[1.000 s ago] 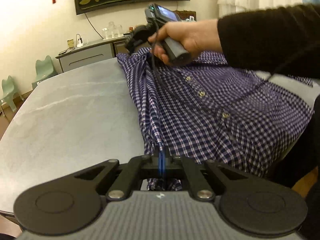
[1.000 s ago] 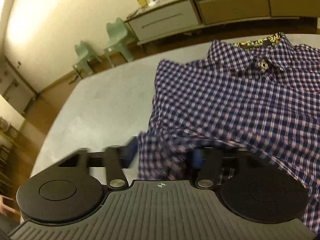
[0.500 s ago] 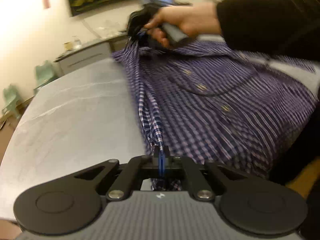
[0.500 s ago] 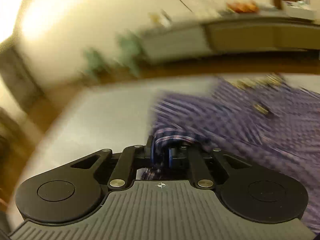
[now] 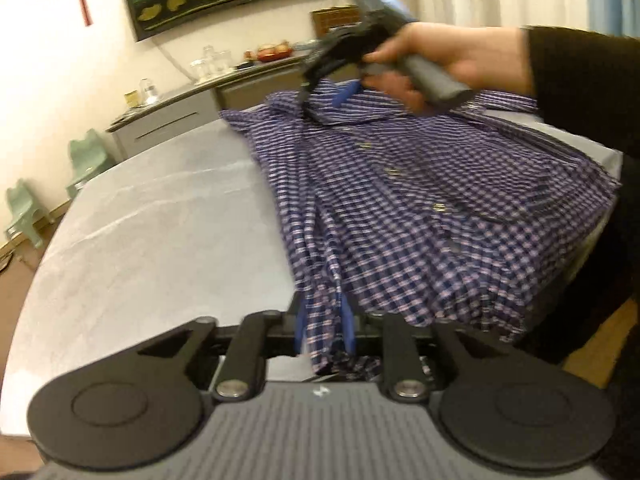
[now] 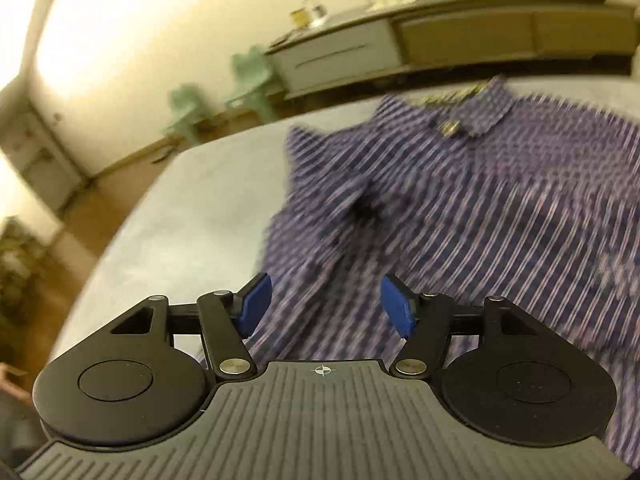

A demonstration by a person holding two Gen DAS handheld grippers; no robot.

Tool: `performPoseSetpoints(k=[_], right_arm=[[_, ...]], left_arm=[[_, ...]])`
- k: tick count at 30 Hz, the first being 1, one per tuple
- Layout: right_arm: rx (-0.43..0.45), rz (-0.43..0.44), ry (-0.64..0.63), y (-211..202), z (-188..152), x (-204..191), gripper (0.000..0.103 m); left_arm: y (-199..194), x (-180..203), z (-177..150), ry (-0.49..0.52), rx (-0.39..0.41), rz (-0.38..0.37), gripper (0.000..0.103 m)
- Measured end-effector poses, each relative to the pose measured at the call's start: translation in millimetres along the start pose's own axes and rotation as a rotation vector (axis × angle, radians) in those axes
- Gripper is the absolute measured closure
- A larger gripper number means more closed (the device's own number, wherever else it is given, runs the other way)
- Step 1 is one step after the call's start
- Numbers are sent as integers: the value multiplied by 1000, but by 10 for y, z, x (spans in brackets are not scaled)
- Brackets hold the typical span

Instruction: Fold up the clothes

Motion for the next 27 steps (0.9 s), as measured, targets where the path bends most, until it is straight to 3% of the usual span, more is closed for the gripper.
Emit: performPoseSetpoints(k=[1,5,9,14,16,21,23,27], right_arm=[[-20,57,6,-66,-93,-56,37],[-95,228,-26,-308,-557,-367,35],[-39,144,-27,-406,-545,-160,35],[31,39,-28,-530,-530,100,34],[59,-4,-29,-582,-523,205,23],[269,-419,109,-1134,-125,1372,19],[304,-518,199,-1310,-95,1831,19],[281,-506,292,-1285,-194,2247,18]], left_arm=[[-2,-30,-7,-13,2,18,67],[-1,-178,68,-91,26,33,58],[178,-305,262,-146,48,-12,47],[552,-269,573,-65,57,-21,47],[628,-220,703,-9,78,-29,45],[852,-141,927,59,124,-48,41],[987,-139,1019,26,129,-78,41],[1237,-55,1197,-42,133,-158,39]])
Point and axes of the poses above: each gripper's, at about its wrist camera, not at the fingertips, and y roughly the way its jaws point, x to its right, z to its top, the point moved 2 cm from there along y, roughly the way its jaws point, and after that the axes turned 11 degrees about x, right-handed, at the moved point
